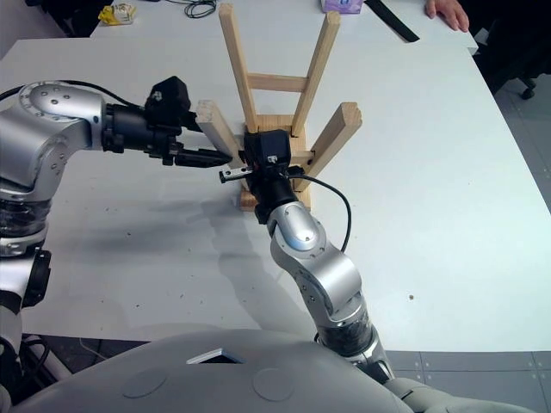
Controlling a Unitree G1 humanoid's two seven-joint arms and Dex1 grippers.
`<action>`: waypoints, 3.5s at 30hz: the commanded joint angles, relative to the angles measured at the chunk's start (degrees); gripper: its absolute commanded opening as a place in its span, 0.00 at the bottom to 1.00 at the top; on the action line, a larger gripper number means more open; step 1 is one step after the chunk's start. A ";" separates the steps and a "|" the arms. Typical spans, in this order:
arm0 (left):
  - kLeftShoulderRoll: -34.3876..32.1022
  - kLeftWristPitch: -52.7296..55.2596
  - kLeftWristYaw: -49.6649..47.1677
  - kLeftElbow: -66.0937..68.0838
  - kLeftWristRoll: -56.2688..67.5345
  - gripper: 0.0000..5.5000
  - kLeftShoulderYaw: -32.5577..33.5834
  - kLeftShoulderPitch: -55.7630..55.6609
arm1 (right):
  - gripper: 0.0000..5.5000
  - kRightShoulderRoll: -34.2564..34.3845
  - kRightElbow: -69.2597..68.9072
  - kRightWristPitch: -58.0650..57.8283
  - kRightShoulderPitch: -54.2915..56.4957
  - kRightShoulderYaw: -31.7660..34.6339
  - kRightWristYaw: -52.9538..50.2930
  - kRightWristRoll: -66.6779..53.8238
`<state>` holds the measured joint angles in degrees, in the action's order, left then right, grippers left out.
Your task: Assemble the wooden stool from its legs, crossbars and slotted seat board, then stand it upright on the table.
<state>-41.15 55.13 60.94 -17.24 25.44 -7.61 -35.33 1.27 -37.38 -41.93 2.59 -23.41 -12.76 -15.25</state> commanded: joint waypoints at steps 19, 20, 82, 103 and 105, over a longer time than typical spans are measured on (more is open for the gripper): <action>33.70 -1.38 -66.35 -36.58 14.98 0.61 25.18 16.63 | 0.00 -19.60 1.50 -10.95 32.86 34.78 13.99 -23.99; 35.25 -1.92 -68.69 -37.23 12.79 0.61 21.65 17.22 | 0.00 -20.63 1.48 -10.58 31.91 34.09 14.84 -23.24; 48.40 -7.44 -66.39 -10.77 2.09 0.15 -1.41 21.84 | 0.00 -20.98 3.44 -12.48 15.29 22.53 9.77 -23.19; 32.95 -18.66 -66.45 -13.10 16.07 0.15 33.25 3.21 | 0.00 -20.32 14.28 -1.92 40.10 40.14 16.03 -33.70; 28.22 -17.91 -61.62 -9.18 12.63 0.15 30.82 8.31 | 0.00 -22.95 18.62 -0.50 42.76 39.26 18.70 -31.30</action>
<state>-8.13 35.40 -5.06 -31.23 41.39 24.77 -33.25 -18.46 -23.38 -44.17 41.03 16.18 3.13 -49.34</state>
